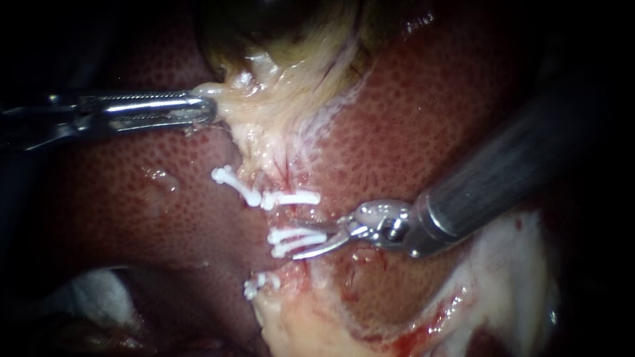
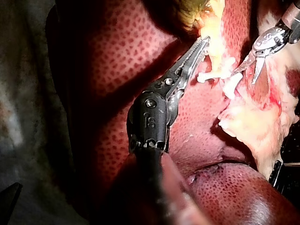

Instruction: Go to the cutting position right tube

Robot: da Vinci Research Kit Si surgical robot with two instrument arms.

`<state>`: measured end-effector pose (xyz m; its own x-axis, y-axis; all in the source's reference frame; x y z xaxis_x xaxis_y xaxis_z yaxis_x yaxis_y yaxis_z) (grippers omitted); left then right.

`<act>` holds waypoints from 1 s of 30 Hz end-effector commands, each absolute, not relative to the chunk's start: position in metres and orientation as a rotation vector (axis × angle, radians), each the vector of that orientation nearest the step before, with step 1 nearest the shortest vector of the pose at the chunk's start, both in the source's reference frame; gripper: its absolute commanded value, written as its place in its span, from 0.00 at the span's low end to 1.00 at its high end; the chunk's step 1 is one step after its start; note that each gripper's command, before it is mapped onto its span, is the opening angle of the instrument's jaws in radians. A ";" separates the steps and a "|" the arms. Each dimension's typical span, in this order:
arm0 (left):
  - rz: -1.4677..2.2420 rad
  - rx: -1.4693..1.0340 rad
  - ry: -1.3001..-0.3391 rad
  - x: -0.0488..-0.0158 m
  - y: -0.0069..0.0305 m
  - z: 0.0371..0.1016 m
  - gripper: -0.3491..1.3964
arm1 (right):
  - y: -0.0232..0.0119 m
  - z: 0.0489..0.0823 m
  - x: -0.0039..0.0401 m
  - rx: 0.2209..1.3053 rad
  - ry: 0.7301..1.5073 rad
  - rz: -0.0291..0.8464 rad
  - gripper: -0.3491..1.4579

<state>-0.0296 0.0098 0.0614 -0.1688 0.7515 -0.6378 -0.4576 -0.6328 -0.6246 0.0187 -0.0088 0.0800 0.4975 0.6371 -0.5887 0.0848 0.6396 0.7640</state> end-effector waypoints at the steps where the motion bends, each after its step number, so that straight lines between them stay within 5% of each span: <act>1: 1.896 -1.272 -0.370 -0.0296 0.0098 0.0613 0.00 | -0.0084 0.0798 0.0182 0.830 1.015 0.392 0.99; 7: 1.895 -1.272 -0.370 -0.0296 0.0099 0.0612 0.00 | -0.0068 0.0795 0.0174 0.802 1.015 0.414 0.99; 17: 1.896 -1.272 -0.370 -0.0296 0.0098 0.0612 0.00 | -0.0090 0.0820 0.0215 0.822 1.016 0.379 0.99; 30: 1.896 -1.272 -0.370 -0.0296 0.0098 0.0612 0.00 | -0.0098 0.0812 0.0223 0.875 1.047 0.351 0.99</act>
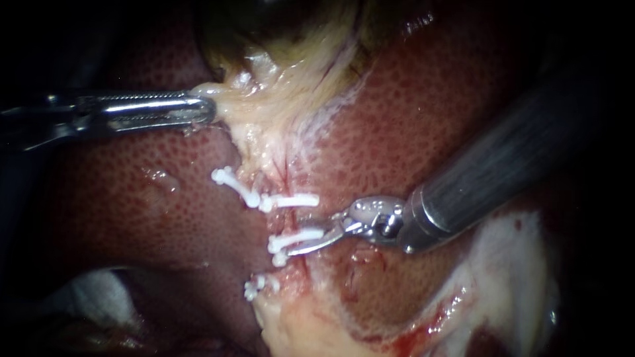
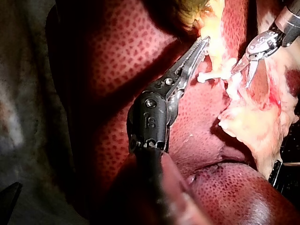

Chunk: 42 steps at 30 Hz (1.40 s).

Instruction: Go to the cutting position right tube

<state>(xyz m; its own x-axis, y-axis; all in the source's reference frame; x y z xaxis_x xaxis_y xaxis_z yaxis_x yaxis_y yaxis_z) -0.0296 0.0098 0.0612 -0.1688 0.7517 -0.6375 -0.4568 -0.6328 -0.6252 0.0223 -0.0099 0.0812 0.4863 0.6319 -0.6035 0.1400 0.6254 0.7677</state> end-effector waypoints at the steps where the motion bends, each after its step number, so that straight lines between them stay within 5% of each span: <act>1: 1.896 -1.272 -0.370 -0.0296 0.0098 0.0612 0.00 | -0.0099 0.0811 0.0224 0.879 1.050 0.348 0.99; 13: 1.896 -1.272 -0.370 -0.0297 0.0099 0.0612 0.00 | -0.0098 0.0809 0.0248 0.905 1.108 0.356 0.99; 42: 1.898 -1.270 -0.372 -0.0299 0.0099 0.0613 0.00 | -0.0099 0.0813 0.0269 0.910 1.116 0.371 0.89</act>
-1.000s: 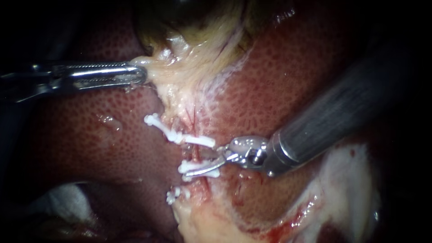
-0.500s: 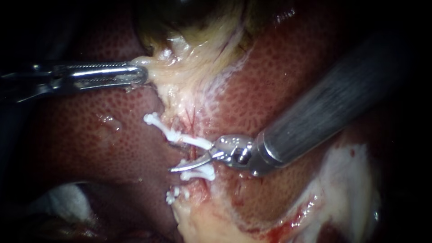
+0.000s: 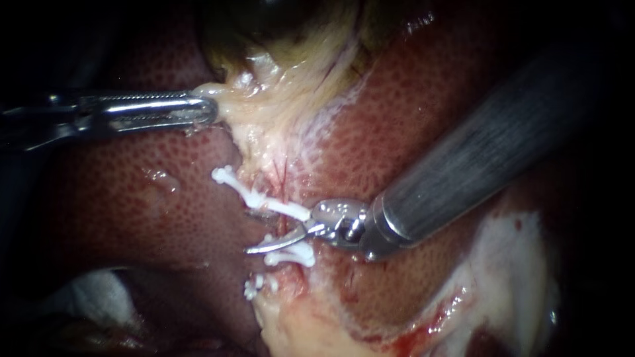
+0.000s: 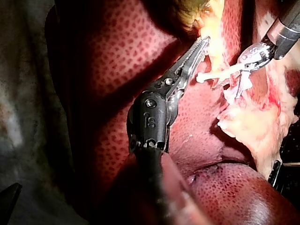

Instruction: Go to the cutting position right tube

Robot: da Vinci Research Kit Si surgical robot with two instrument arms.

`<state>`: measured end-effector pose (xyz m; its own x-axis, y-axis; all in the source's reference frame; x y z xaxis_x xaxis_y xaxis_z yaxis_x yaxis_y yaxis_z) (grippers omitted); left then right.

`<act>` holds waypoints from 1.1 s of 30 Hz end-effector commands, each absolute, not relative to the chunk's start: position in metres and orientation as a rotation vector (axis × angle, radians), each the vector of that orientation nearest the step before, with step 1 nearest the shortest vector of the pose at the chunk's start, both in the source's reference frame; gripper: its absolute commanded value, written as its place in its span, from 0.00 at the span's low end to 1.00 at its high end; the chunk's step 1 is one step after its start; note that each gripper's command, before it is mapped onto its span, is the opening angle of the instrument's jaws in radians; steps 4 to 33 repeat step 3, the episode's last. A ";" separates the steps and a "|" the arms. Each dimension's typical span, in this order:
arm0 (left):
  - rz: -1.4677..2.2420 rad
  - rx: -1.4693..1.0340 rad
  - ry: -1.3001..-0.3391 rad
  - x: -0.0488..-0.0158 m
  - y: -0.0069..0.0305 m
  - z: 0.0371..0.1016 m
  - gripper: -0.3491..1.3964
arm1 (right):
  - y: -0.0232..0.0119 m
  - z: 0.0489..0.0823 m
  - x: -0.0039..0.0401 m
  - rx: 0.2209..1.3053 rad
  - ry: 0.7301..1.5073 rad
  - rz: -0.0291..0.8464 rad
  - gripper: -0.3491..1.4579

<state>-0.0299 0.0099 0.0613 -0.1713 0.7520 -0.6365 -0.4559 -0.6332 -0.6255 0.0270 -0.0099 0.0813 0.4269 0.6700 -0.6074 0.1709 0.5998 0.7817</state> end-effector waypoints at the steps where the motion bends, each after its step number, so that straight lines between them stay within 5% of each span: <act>1: 1.898 -1.271 -0.373 -0.0298 0.0099 0.0613 0.00 | -0.0099 0.0813 0.0269 0.910 1.116 0.371 0.89; 33: 1.898 -1.271 -0.373 -0.0299 0.0099 0.0613 0.00 | -0.0099 0.0813 0.0268 0.910 1.116 0.371 0.89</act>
